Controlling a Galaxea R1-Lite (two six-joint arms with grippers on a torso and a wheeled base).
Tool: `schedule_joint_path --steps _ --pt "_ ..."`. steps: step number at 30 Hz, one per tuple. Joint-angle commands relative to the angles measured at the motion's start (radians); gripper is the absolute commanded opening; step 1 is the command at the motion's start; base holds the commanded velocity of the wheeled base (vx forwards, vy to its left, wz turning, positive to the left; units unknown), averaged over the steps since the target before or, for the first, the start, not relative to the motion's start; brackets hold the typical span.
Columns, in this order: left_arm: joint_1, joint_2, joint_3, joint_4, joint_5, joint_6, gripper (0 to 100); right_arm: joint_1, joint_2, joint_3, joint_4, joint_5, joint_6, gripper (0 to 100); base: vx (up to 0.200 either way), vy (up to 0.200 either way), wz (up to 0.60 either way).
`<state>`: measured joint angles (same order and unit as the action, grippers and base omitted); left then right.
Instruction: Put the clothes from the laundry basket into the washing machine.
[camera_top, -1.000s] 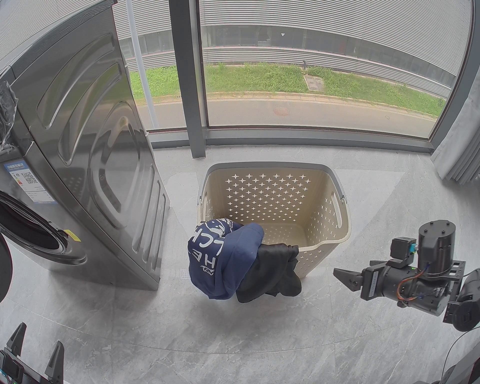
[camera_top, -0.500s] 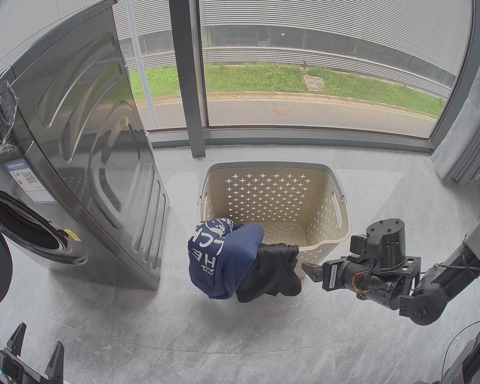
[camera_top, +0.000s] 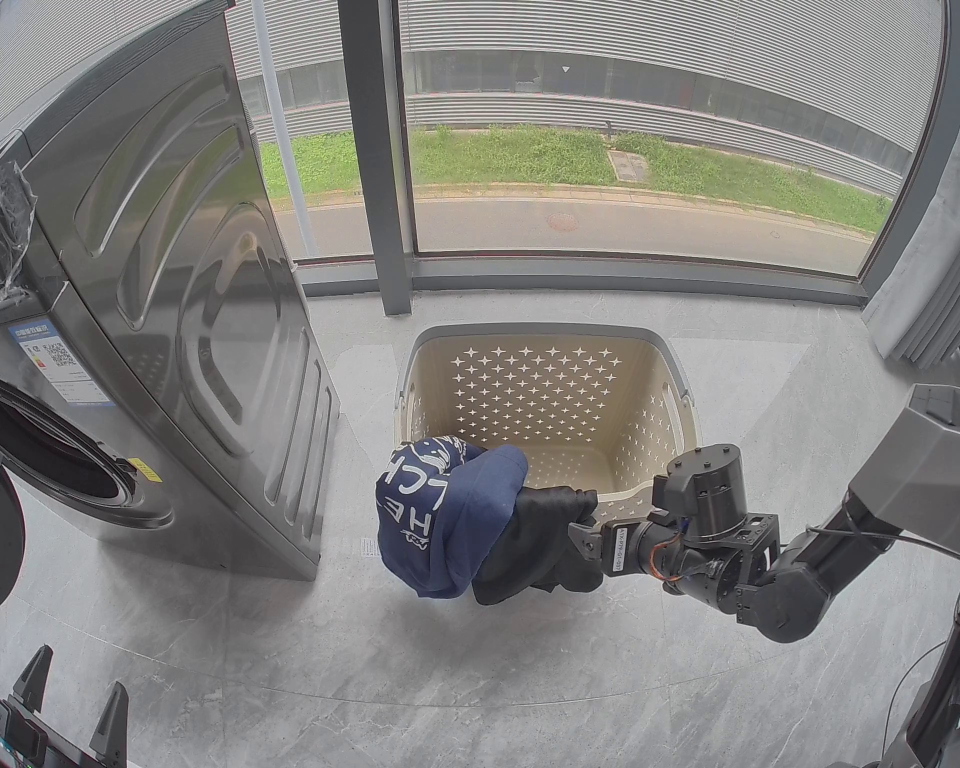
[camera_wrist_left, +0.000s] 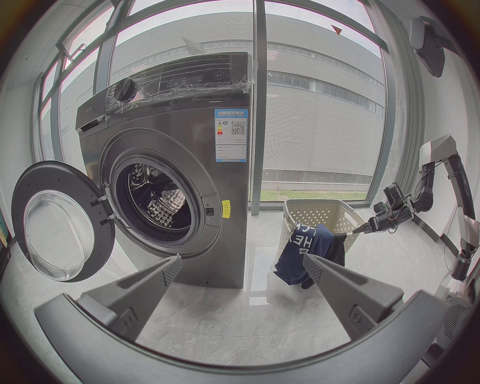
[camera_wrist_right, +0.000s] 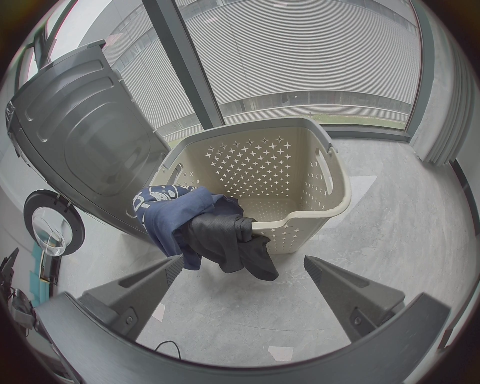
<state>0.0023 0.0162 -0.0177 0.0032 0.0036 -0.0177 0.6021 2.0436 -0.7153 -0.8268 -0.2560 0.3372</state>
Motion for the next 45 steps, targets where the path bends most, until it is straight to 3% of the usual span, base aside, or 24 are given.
schedule_joint_path --steps 1,11,16,39,45 --pt "0.001 -0.013 0.016 0.000 0.001 -0.001 100 0.004 0.082 -0.046 0.000 -0.002 0.009 100 0.000 0.000 0.00" --pt "0.001 -0.013 0.016 0.000 -0.001 -0.001 100 0.025 0.194 -0.127 -0.003 -0.002 0.031 100 0.000 0.000 0.00" --pt "0.001 -0.013 0.016 0.000 -0.001 -0.001 100 0.027 0.257 -0.168 -0.075 -0.003 0.022 100 0.000 0.000 0.00" --pt "-0.001 -0.013 0.016 0.000 -0.001 -0.004 100 0.025 0.411 -0.400 -0.063 -0.002 0.002 100 0.000 0.000 0.00" --pt "0.001 -0.013 0.016 0.000 -0.001 -0.005 100 0.019 0.415 -0.412 -0.068 -0.002 0.000 100 0.000 0.000 0.00"
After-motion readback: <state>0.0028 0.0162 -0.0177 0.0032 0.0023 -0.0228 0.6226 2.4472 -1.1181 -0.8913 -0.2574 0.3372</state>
